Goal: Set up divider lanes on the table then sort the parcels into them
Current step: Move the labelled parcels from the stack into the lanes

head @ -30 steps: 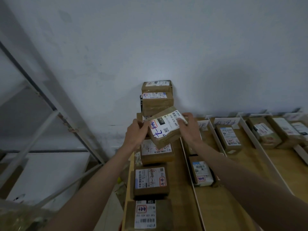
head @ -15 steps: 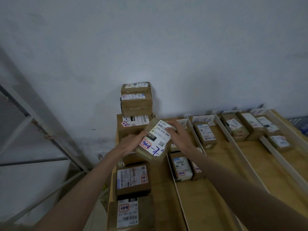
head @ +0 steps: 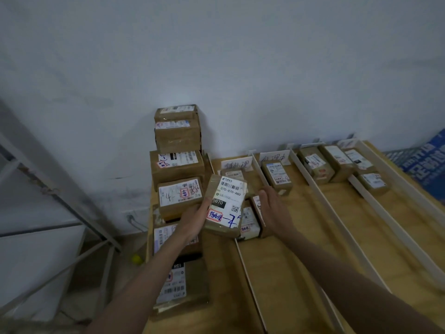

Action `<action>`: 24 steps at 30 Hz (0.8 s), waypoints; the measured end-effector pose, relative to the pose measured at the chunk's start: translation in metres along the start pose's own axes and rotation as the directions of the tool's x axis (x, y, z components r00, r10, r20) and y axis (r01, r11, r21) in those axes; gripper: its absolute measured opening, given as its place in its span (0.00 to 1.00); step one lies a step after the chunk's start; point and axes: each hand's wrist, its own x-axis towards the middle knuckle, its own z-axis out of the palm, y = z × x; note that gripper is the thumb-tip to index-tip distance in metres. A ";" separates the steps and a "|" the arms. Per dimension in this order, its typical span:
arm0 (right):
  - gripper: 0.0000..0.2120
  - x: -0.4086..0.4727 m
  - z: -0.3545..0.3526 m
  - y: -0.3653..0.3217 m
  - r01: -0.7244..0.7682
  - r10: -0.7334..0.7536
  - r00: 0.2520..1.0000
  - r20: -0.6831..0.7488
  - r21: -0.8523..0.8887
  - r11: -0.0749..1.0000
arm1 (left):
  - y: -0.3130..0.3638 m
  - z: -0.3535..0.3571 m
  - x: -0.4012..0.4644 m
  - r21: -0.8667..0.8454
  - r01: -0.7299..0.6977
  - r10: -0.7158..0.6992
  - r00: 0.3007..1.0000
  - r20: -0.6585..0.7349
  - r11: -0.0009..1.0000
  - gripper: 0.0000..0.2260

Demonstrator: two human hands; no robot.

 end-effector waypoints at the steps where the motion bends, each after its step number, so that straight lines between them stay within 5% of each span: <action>1: 0.13 -0.007 -0.004 0.008 0.026 -0.024 0.999 0.022 -0.085 0.996 | -0.004 0.007 -0.002 -0.002 0.009 -0.009 1.000 0.001 1.000 0.22; 11: 0.13 -0.060 -0.030 0.080 -0.020 0.050 0.996 0.074 -0.366 0.930 | -0.032 0.088 -0.026 0.041 0.100 -0.100 0.995 0.000 0.994 0.24; 24: 0.15 -0.075 -0.074 0.159 0.107 0.004 0.959 0.283 -0.376 0.921 | -0.051 0.207 -0.062 -0.044 0.239 -0.243 0.955 -0.171 0.970 0.24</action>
